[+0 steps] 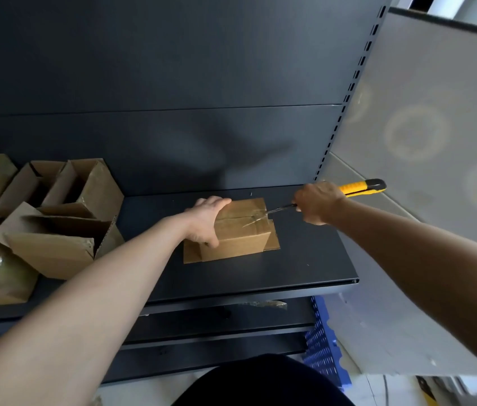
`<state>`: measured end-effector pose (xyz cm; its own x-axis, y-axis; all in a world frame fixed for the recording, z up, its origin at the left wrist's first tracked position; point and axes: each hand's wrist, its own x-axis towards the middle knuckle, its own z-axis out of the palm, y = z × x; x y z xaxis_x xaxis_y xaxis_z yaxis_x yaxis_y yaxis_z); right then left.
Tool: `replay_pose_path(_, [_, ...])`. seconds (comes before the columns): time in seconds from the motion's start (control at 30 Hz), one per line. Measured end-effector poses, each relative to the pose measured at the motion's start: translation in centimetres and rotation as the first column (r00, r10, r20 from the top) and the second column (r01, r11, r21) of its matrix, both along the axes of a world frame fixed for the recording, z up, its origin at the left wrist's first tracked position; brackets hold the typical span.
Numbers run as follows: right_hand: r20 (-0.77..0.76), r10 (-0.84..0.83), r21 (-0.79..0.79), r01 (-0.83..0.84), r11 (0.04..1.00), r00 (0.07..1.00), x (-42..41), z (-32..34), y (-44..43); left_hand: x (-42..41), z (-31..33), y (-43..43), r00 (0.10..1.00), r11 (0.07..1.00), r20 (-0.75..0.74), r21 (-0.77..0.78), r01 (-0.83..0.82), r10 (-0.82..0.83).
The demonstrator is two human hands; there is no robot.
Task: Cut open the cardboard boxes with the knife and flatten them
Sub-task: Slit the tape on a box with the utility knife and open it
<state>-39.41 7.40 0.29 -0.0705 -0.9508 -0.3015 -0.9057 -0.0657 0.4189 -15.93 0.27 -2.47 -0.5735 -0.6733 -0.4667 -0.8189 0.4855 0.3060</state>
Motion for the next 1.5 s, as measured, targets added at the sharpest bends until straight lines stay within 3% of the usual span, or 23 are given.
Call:
replay_pose_path(0.1, [-0.042, -0.096, 0.006, 0.096, 0.995, 0.995, -2.1, -0.2, 0.6, 0.6, 0.3, -0.5, 1.0, 1.0, 0.024, 0.008, -0.016, 0.016])
replay_pose_path(0.2, [0.216, -0.322, -0.021, 0.334, 0.942, 0.922, -2.1, -0.8, 0.3, 0.8, 0.5, -0.6, 0.999, 1.0, 0.04, 0.003, -0.007, 0.007])
replay_pose_path(0.23, [0.372, -0.384, 0.002, 0.413, 0.911, 0.845, -1.5, -1.1, -0.1, 0.6, 0.5, -0.5, 0.999, 1.0, 0.043, -0.01, 0.006, -0.005])
replay_pose_path(0.3, [0.667, -0.455, 0.117, 0.521, 0.846, 0.59, 0.5, -1.9, -1.0, 0.2, 0.4, 0.0, 0.999, 0.998, 0.031, -0.058, 0.014, -0.012])
replay_pose_path(0.33, [0.764, -0.461, 0.188, 0.529, 0.828, 0.452, 1.6, -2.1, -1.4, 0.0, 0.5, 0.3, 1.0, 0.996, 0.016, -0.089, 0.01, -0.009])
replay_pose_path(0.4, [0.852, -0.445, 0.273, 0.49, 0.828, 0.276, 3.4, -2.7, -2.0, 0.0, 0.3, 0.9, 0.999, 0.987, -0.042, -0.162, 0.004, -0.011])
replay_pose_path(0.5, [0.884, -0.455, 0.347, 0.5, 0.794, 0.109, 4.4, -3.9, -2.7, 0.5, -0.2, 1.7, 0.992, 0.976, -0.126, -0.22, -0.009, -0.019])
replay_pose_path(0.63, [0.882, -0.471, 0.393, 0.535, 0.747, 0.01, 4.6, -5.0, -3.3, 0.5, -0.8, 2.3, 0.991, 0.969, -0.134, -0.247, -0.021, -0.013])
replay_pose_path(0.77, [0.858, -0.513, 0.432, 0.522, 0.736, 0.013, 4.4, -5.0, -3.8, -1.2, -0.6, 2.4, 0.998, 0.966, -0.054, -0.25, -0.057, 0.045])
replay_pose_path(0.97, [0.86, -0.508, 0.434, 0.466, 0.771, 0.04, 4.0, -5.1, -3.4, -3.0, -0.5, 2.7, 0.977, 0.982, -0.139, -0.073, -0.175, 0.164])
replay_pose_path(1.07, [0.849, -0.513, 0.432, 0.39, 0.813, 0.127, 3.8, -5.0, -2.9, -3.1, 0.2, 2.7, 0.979, 0.983, -0.107, -0.037, -0.179, 0.174])
replay_pose_path(1.17, [0.809, -0.562, 0.445, 0.444, 0.778, 0.175, 2.7, -4.7, -2.1, -2.9, 0.4, 2.2, 0.989, 0.991, -0.068, -0.022, -0.132, 0.131])
replay_pose_path(1.33, [0.788, -0.473, 0.33, 0.379, 0.864, 0.393, 0.1, -4.2, -1.1, -1.9, 0.3, 1.2, 0.992, 0.992, -0.001, 0.022, -0.126, 0.126])
replay_pose_path(1.5, [0.745, -0.429, 0.339, 0.264, 0.903, 0.511, -0.7, -2.8, -1.9, -1.3, 0.7, 0.2, 0.998, 0.997, -0.031, 0.038, -0.061, 0.062])
